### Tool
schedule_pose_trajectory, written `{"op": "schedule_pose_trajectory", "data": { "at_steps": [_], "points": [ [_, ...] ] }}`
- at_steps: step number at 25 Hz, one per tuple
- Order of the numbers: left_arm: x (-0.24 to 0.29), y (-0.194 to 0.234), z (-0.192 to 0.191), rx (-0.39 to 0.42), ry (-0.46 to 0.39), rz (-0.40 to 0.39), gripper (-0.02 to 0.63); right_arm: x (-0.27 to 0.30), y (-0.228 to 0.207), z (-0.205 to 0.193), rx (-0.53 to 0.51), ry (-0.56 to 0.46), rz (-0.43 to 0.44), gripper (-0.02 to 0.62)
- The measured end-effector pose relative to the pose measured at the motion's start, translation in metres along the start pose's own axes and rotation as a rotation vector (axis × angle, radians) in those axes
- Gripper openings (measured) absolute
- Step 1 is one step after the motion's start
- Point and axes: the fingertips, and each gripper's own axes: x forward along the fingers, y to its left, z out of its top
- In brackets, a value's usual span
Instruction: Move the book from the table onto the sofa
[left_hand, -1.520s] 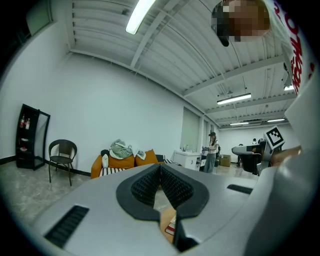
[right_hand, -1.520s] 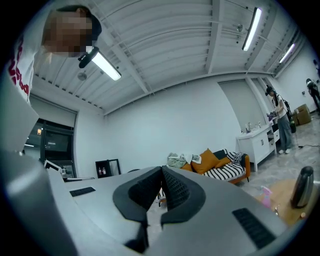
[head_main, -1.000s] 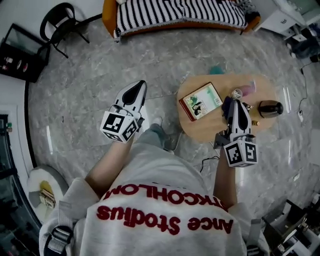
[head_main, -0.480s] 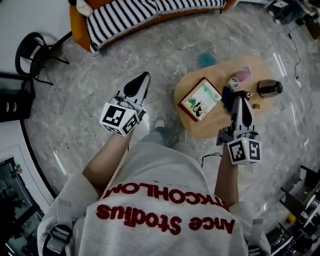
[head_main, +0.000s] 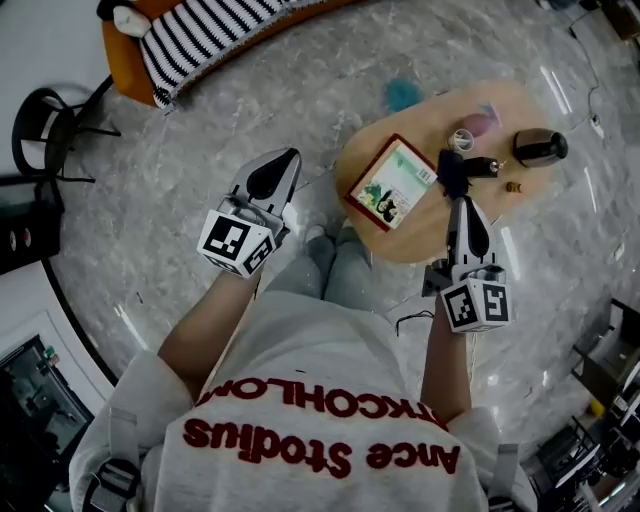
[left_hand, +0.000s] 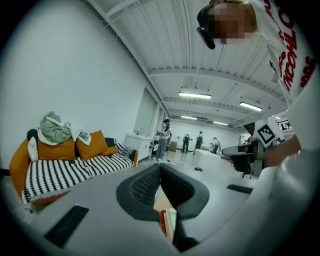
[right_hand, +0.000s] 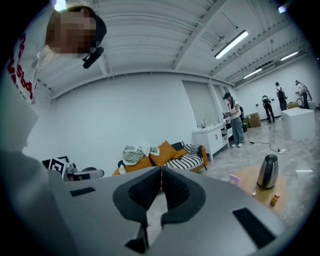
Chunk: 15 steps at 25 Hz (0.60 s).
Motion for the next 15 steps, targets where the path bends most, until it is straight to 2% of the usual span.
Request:
{"op": "schedule_pose_trajectory", "data": {
  "at_steps": [7,15],
  "points": [
    [0.057,-0.026,-0.048,0.002,0.064,-0.063,0.017,0.028,-0.045,-0.064,0.044,0.136,-0.001,0.028],
    [0.122,-0.041,-0.131,0.008,0.188,-0.092,0.017,0.053,-0.108,-0.163,0.135,0.314,-0.024,0.028]
  ]
}}
